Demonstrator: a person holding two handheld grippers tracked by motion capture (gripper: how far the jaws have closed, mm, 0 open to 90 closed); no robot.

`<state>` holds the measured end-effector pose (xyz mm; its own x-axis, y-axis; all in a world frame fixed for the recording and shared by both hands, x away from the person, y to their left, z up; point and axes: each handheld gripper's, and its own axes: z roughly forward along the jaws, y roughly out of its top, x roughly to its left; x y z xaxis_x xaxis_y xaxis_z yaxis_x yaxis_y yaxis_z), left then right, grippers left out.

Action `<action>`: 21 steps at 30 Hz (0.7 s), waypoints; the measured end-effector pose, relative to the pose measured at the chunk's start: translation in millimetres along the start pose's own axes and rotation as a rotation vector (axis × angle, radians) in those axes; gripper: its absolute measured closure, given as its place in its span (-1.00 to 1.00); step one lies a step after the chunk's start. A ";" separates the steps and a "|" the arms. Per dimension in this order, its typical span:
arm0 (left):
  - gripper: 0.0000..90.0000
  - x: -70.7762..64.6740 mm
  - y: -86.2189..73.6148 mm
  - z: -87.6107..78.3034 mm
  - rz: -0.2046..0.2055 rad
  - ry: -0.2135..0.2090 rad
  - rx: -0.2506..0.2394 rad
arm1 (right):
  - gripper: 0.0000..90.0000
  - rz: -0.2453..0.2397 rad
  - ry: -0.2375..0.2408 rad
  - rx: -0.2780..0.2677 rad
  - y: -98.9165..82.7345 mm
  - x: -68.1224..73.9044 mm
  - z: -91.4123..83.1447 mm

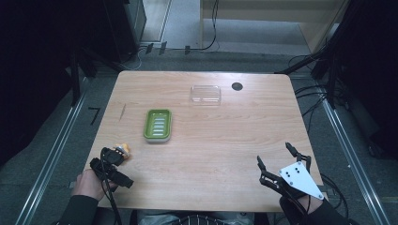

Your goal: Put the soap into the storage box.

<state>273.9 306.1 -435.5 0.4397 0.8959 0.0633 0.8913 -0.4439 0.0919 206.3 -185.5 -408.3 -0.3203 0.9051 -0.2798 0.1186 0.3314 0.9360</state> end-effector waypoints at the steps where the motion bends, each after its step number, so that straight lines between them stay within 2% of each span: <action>1: -1.00 1.4 0.9 0.1 -0.005 -0.002 -0.005 | -0.70 -0.001 0.000 -0.001 0.1 0.0 0.2; 8: -1.00 12.0 8.4 -2.0 -0.030 -0.008 -0.035 | -0.70 -0.004 0.001 -0.001 0.2 0.2 0.7; 12: -1.00 21.6 13.0 -3.6 -0.031 -0.015 -0.057 | -0.70 -0.005 0.003 0.001 0.2 0.5 0.6; 13: -1.00 23.4 13.7 -3.2 -0.033 -0.005 -0.056 | -0.70 -0.004 0.003 0.001 0.2 0.5 0.7; 15: -1.00 29.6 15.2 -2.3 -0.027 -0.019 -0.063 | -0.70 -0.004 0.001 0.001 0.2 0.4 0.7; 21: -1.00 37.9 19.7 -0.4 -0.020 -0.013 -0.064 | -0.70 -0.005 0.002 0.002 0.3 0.6 0.7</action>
<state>308.1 331.3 -430.9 0.4238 0.9045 0.0481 0.8912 -0.4258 0.1561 206.7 -184.6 -408.3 -0.3225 0.9030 -0.2838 0.1188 0.3361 0.9343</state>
